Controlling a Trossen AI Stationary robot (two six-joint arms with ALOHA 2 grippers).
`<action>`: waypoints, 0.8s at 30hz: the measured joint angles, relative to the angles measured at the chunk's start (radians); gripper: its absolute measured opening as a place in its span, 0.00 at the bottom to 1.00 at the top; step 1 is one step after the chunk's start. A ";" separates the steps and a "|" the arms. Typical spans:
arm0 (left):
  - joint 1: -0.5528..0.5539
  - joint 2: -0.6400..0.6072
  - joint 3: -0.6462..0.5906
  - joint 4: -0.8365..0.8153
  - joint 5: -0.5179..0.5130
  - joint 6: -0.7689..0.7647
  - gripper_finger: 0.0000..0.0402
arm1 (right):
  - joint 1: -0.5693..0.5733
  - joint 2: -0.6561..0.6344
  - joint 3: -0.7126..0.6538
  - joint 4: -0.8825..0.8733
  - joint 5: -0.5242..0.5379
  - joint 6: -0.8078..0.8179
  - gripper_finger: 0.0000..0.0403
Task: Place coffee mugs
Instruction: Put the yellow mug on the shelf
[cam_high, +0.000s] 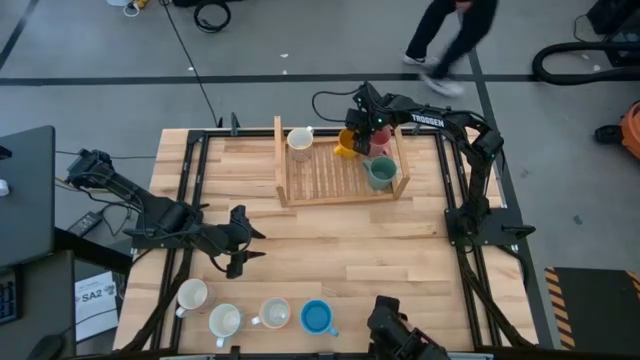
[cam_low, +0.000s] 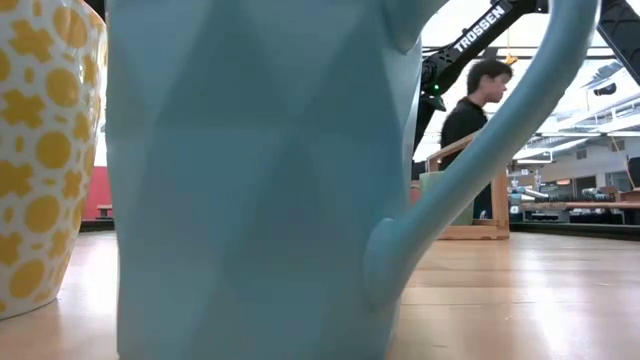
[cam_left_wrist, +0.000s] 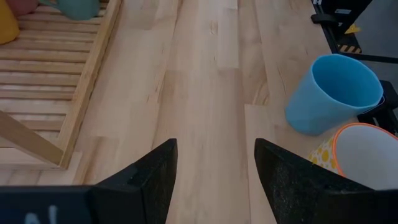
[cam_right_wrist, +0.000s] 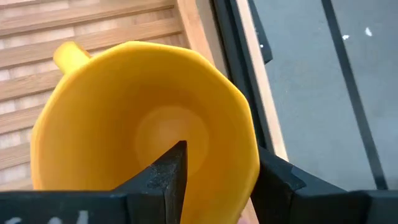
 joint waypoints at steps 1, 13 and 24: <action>0.000 0.000 0.000 0.000 0.000 0.000 0.55 | 0.000 0.000 0.000 0.002 0.012 0.000 0.39; 0.000 0.000 0.000 0.000 0.000 0.000 0.55 | 0.000 -0.035 0.000 0.003 0.055 -0.003 0.39; 0.000 0.000 0.000 0.000 0.000 0.000 0.55 | 0.023 -0.127 0.000 0.004 0.058 0.024 0.39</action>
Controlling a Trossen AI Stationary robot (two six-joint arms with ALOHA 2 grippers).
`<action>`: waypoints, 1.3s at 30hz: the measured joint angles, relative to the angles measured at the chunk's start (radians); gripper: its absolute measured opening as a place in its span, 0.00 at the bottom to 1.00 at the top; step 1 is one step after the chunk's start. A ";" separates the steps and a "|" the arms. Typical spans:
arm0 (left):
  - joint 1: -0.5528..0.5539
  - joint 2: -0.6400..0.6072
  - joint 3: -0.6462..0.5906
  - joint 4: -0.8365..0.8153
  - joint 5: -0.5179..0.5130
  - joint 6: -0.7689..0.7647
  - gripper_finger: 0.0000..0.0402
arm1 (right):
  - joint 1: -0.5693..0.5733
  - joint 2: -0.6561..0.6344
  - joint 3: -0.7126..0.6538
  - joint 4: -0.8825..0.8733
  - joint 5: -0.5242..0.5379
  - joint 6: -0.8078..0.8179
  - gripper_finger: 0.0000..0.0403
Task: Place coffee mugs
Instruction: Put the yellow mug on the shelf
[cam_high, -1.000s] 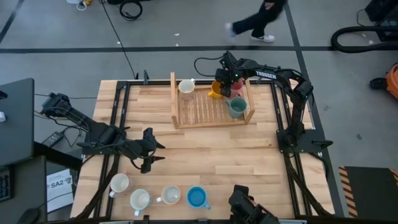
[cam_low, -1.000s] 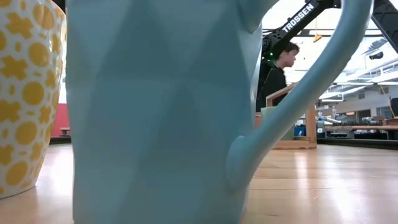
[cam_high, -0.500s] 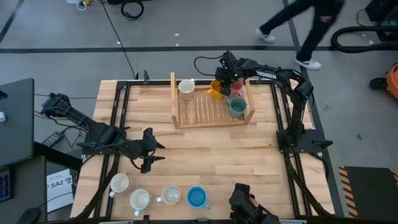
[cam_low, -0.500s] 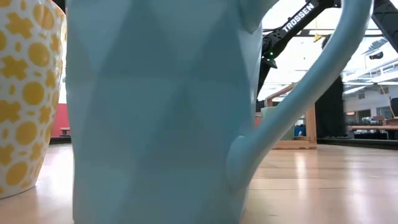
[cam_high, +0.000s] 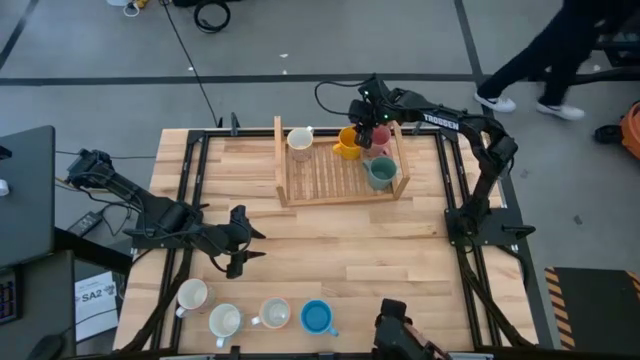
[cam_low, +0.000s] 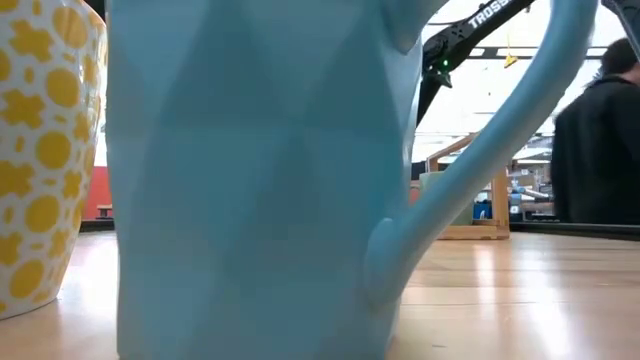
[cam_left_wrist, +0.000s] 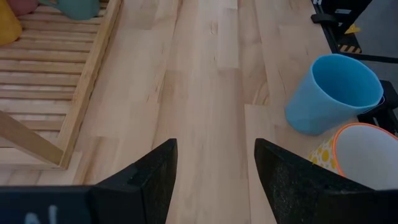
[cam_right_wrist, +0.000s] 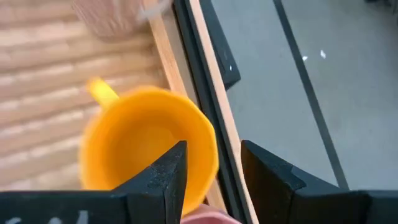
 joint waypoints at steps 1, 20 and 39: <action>0.000 0.000 0.000 0.000 0.000 0.000 0.55 | 0.009 -0.010 0.000 0.000 -0.003 0.017 0.39; 0.000 0.000 0.000 0.000 0.000 0.000 0.55 | 0.220 -0.036 0.000 0.027 0.108 0.457 0.39; 0.000 0.000 0.000 0.000 0.000 -0.001 0.55 | 0.195 -0.036 -0.054 -0.038 0.134 0.497 0.38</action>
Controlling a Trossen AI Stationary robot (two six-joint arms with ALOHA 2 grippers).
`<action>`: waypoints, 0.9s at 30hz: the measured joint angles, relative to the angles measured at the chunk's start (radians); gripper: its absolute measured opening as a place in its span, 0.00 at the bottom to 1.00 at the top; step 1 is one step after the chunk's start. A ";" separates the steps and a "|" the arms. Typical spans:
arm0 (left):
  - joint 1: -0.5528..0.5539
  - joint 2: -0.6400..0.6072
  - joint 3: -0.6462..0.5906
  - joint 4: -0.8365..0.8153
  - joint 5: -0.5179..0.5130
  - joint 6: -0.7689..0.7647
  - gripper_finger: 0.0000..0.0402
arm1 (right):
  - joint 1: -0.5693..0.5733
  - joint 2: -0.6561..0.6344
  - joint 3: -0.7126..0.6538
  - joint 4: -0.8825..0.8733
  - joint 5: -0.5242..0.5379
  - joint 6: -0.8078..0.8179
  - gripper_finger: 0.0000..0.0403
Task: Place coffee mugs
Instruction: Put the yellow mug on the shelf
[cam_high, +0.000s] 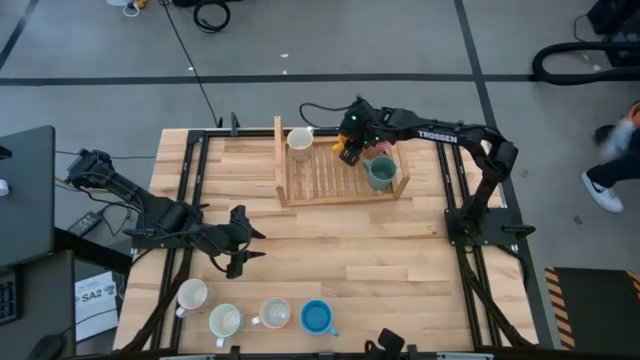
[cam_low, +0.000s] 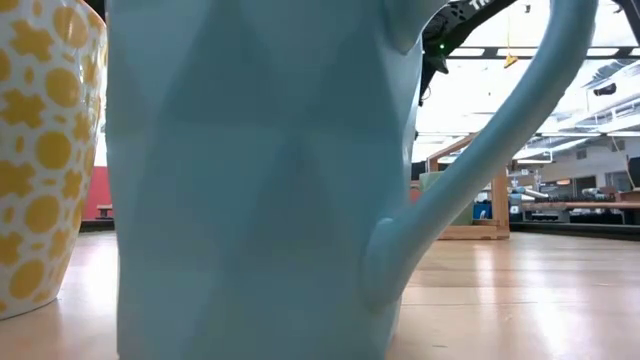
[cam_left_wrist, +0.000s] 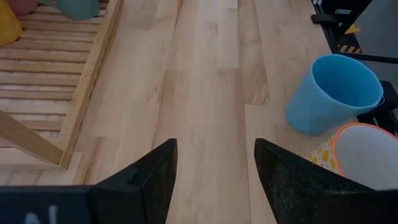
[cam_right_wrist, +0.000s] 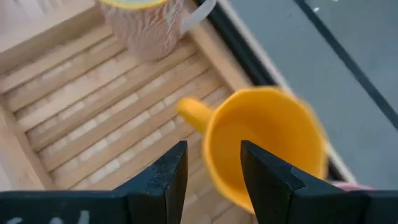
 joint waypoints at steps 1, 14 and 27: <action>0.000 0.000 0.000 0.000 0.000 0.000 0.55 | 0.001 0.000 -0.014 0.003 0.001 -0.010 0.38; 0.000 0.000 0.000 0.001 0.000 0.000 0.55 | -0.002 0.014 -0.028 0.083 0.002 -0.030 0.38; 0.000 0.000 0.000 0.001 0.000 0.003 0.55 | 0.002 0.097 -0.028 0.105 0.053 -0.060 0.38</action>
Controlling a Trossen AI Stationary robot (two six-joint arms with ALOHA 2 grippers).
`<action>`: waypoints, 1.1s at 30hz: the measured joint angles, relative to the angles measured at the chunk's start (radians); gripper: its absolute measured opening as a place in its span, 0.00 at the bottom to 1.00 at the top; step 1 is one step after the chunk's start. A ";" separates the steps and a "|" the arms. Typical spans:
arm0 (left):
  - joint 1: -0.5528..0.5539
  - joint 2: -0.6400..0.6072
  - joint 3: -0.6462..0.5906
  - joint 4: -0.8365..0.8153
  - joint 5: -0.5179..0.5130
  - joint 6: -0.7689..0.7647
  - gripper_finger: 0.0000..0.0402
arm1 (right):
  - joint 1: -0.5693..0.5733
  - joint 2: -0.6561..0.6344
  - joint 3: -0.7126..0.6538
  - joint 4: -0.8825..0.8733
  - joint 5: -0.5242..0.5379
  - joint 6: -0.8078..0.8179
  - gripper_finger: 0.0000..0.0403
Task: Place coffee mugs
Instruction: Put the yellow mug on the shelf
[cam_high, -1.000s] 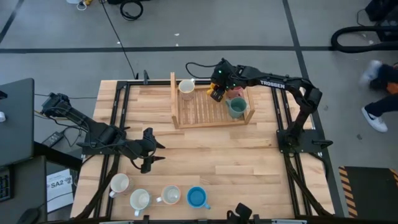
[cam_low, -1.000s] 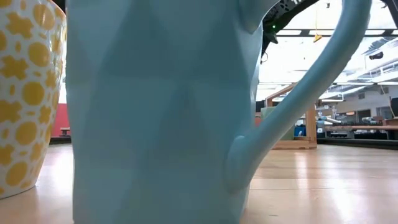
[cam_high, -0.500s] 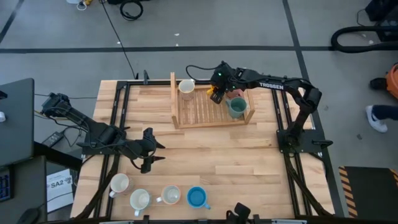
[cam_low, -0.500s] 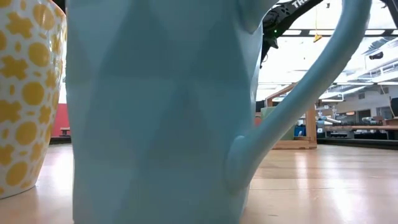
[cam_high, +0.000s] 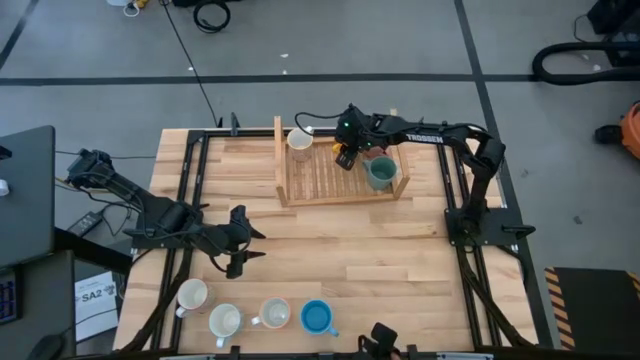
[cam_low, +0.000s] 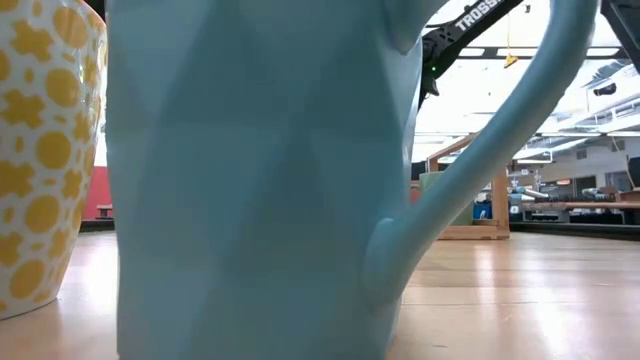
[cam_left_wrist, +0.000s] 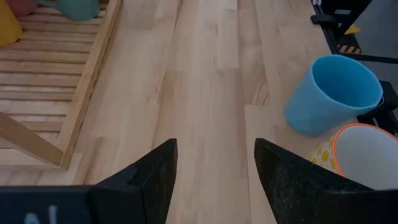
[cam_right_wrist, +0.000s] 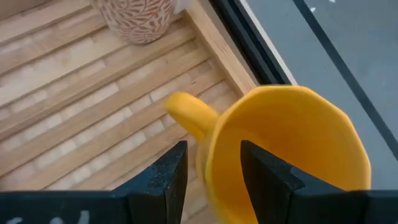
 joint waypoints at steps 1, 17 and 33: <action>0.000 0.000 0.000 -0.001 0.000 0.000 0.55 | -0.001 0.001 0.000 -0.004 0.000 0.000 0.38; 0.000 0.000 0.000 -0.001 0.000 -0.002 0.55 | -0.008 0.004 0.000 -0.029 -0.012 -0.181 0.06; 0.000 0.000 0.000 -0.001 0.000 -0.003 0.55 | -0.040 -0.009 0.032 -0.158 -0.081 -0.516 0.07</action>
